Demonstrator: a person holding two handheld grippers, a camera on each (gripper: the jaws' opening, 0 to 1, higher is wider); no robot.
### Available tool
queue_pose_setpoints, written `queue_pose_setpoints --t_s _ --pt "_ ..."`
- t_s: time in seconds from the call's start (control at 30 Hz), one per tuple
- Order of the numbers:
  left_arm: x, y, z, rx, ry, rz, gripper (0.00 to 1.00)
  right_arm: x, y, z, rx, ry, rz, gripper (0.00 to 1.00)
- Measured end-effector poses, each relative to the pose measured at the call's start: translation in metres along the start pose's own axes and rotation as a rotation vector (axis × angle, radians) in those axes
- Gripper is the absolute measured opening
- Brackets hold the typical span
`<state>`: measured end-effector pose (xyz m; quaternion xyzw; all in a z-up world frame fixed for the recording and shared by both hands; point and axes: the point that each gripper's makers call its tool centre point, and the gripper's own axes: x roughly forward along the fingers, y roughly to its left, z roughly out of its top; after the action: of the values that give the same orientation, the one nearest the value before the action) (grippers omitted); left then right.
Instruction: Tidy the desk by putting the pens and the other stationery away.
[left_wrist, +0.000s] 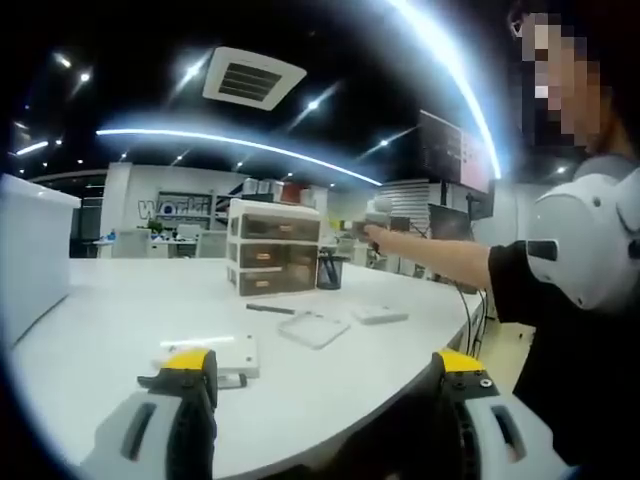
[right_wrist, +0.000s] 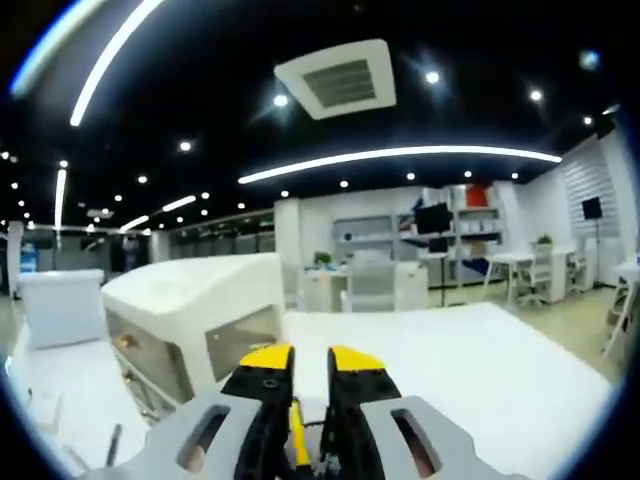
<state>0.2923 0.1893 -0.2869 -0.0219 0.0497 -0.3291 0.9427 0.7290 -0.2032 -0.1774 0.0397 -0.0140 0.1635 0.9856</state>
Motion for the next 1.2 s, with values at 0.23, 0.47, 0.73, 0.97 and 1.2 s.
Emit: queue_pose_setpoints --t_s 0.23,0.47,0.73,0.97,1.2 --pt "0.002 -0.003 0.000 0.002 0.002 -0.006 0.87 -0.007 0.001 0.001 0.007 -0.007 0.010 0.14" --pt "0.003 -0.005 0.002 0.005 -0.001 -0.013 0.87 -0.023 0.006 0.010 0.012 -0.026 0.029 0.15" --pt "0.009 -0.009 0.003 0.006 -0.003 -0.031 0.87 -0.056 0.018 0.014 -0.015 -0.036 0.070 0.20" --pt "0.017 -0.016 0.005 0.010 -0.003 -0.057 0.87 -0.099 0.035 0.019 -0.029 -0.060 0.114 0.22" --pt "0.022 -0.020 0.005 0.011 -0.003 -0.077 0.87 -0.143 0.047 0.016 -0.021 -0.085 0.152 0.25"
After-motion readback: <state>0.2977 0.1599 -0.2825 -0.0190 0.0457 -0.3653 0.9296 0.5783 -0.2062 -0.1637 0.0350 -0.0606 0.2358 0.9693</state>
